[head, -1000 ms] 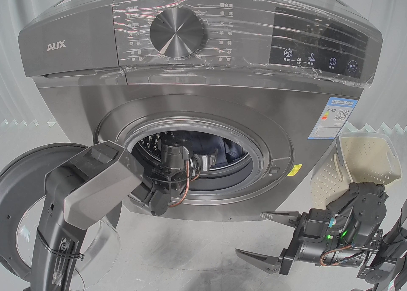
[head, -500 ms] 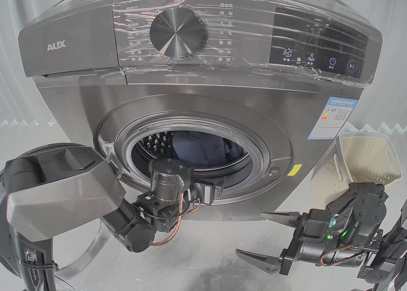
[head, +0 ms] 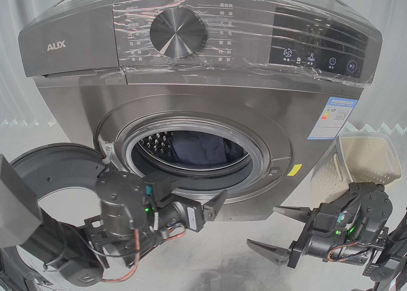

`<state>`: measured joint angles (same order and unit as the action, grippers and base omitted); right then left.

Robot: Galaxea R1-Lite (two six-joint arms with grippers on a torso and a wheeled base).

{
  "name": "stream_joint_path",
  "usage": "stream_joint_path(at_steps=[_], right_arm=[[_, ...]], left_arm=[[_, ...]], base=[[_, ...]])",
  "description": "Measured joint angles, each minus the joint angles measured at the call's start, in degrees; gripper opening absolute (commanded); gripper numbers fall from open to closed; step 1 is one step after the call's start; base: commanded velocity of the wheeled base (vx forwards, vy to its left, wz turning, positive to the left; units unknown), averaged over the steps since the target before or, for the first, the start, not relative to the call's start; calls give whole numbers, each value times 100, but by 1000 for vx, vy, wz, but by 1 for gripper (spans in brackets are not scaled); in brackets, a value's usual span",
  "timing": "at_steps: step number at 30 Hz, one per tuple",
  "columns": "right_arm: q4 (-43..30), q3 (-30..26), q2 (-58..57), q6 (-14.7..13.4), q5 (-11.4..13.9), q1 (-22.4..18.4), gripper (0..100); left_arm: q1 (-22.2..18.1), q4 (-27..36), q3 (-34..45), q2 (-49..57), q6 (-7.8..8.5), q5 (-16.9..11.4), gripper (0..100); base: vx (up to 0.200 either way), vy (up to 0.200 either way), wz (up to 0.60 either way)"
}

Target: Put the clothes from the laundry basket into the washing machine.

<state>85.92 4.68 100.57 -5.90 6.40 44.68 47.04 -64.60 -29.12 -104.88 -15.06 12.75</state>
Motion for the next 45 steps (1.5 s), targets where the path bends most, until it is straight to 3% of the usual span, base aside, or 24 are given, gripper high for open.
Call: stream_joint_path(at_steps=[4, 12, 18, 29, 36, 41, 45], right_arm=[[-44, -121, -302, -4, -176, -257, 100], [-340, -341, -1067, -28, -784, -753, 100], [-840, -364, -1565, -9, -850, -1208, 100], [-2480, -369, -2645, 0, -907, -1862, 100], [-3718, -369, -3760, -1, -996, -2048, 100], [-4701, -369, -4752, 13, -1036, -2186, 100], [-5497, -369, -5628, 27, -1050, -2371, 100]], left_arm=[[63, -5, 573, 629, 20, 33, 100], [44, -13, 1579, 1770, 219, 145, 100], [-44, -7, 1902, 2352, 435, 343, 100], [-247, 39, 2405, 3241, 485, 375, 100], [-471, 123, 2700, 3964, 647, 354, 100], [-662, 529, 2792, 4529, 691, 356, 100], [-855, 1426, 2811, 5066, 699, 347, 100]], base=[[0, 0, 0], [-100, 0, 0], [-200, 0, 0], [-200, 0, 0], [-171, 0, 0], [0, 0, 0], [0, 0, 0]])
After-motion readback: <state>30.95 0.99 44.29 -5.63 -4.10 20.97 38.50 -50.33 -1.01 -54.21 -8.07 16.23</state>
